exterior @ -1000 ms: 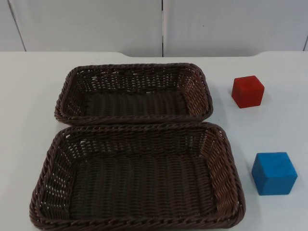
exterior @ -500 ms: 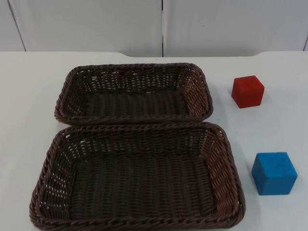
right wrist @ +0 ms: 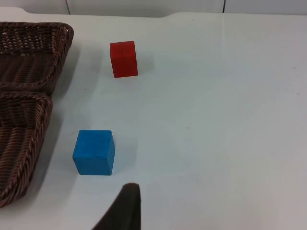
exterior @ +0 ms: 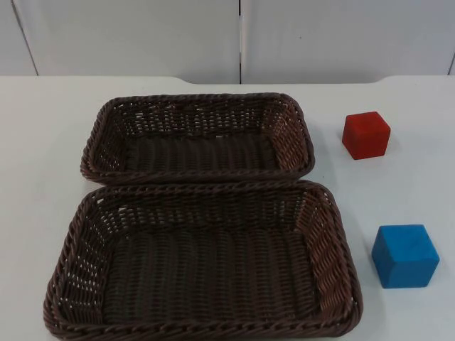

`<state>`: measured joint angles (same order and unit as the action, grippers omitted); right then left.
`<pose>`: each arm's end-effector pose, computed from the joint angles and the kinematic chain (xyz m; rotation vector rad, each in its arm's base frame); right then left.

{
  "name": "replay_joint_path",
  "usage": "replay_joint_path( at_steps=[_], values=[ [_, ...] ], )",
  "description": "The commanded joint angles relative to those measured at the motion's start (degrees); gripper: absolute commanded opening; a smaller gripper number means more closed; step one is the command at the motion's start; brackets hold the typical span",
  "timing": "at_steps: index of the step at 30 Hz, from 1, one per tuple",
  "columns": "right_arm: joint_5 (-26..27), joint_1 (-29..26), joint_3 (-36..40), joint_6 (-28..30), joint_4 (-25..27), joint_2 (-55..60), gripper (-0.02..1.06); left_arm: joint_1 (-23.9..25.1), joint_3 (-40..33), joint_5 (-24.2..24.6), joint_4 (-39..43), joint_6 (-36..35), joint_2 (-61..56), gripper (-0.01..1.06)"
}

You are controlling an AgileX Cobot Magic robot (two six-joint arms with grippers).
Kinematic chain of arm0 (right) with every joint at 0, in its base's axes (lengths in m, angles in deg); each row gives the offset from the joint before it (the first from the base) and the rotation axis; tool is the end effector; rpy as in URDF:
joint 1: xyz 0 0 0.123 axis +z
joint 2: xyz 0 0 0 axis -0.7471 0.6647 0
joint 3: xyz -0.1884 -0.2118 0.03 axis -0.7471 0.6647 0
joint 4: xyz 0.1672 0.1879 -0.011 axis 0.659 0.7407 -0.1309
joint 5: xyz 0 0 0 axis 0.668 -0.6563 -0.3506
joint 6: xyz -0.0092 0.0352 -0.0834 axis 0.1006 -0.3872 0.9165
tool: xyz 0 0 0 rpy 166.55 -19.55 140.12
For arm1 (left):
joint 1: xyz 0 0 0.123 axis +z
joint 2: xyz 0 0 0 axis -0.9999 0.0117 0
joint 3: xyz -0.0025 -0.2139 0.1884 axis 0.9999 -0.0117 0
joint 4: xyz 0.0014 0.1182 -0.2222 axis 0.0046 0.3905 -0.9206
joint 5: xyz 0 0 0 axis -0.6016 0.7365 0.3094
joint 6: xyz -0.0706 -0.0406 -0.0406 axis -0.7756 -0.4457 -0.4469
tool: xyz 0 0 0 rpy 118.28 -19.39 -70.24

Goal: Pick up one cube with the left hand and place it into the upper basket. Pick up one cube with the right hand and place it into the lower basket.

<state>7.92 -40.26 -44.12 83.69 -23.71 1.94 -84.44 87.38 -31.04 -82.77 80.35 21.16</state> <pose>-0.0072 -0.0053 0.2813 -0.1073 2.0474 0.0454 0.1847 -0.0171 0.3376 0.2875 2.2426 -0.2862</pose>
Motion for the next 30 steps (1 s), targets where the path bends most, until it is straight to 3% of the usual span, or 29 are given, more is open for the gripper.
replay_joint_path(
  at_steps=[1,7,16,23,30],
  values=[
    [0.34,-0.39,0.27,0.19,-0.2,-0.21,1.05,-0.31,0.85,-0.81,-2.06,1.18,1.15,1.05],
    [0.34,-0.39,0.27,0.19,-0.2,-0.21,1.05,-0.31,2.09,-1.25,-5.88,6.3,5.57,1.05],
    [0.34,-0.39,0.27,0.19,-0.2,-0.21,1.05,-0.53,2.34,-0.8,-8.44,8.49,9.95,1.05],
    [0.34,-0.39,0.27,0.19,-0.2,-0.21,1.05,-7.25,2.34,-2.8,-7.88,9.38,13.09,1.05],
    [0.34,-0.39,0.27,0.19,-0.2,-0.21,1.05,-17.28,2.34,-6.37,-7.5,9.27,18.58,1.05]
  ],
)
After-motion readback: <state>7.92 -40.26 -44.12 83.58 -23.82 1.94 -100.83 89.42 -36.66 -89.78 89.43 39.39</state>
